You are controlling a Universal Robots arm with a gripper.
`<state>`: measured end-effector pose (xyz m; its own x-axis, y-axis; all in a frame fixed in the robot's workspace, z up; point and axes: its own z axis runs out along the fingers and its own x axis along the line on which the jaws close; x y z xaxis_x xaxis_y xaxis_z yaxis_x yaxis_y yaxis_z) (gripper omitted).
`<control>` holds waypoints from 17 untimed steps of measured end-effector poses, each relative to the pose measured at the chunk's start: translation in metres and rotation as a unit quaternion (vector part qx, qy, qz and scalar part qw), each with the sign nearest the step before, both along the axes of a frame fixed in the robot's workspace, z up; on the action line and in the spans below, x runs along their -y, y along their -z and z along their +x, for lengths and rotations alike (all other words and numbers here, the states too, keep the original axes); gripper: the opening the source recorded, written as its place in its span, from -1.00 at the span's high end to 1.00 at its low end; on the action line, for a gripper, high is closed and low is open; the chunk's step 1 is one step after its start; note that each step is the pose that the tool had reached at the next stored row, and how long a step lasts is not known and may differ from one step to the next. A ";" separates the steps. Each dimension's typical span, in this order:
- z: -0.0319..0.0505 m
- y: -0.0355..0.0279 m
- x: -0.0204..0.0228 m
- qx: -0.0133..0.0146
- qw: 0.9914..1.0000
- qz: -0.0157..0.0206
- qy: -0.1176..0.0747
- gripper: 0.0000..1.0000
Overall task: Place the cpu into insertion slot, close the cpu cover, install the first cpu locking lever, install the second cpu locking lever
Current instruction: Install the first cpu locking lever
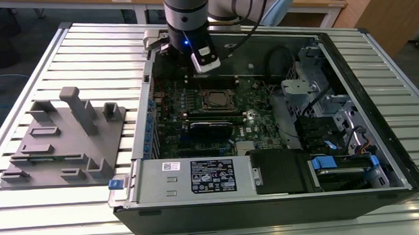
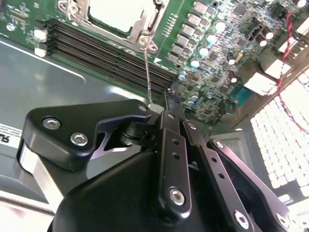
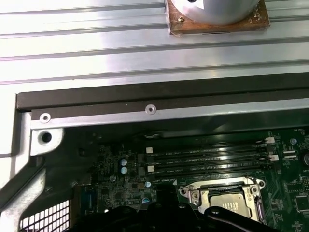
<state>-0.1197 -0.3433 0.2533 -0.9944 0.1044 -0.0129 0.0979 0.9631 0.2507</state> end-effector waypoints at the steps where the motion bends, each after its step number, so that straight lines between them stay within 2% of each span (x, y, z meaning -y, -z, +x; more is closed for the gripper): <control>1: 0.0016 0.0000 0.0000 0.000 1.000 0.000 0.000 0.80; 10: 0.0180 0.0003 0.0000 0.000 1.000 0.000 0.000 0.80; 17: 0.0267 0.0004 0.0001 0.000 1.000 0.000 0.000 0.80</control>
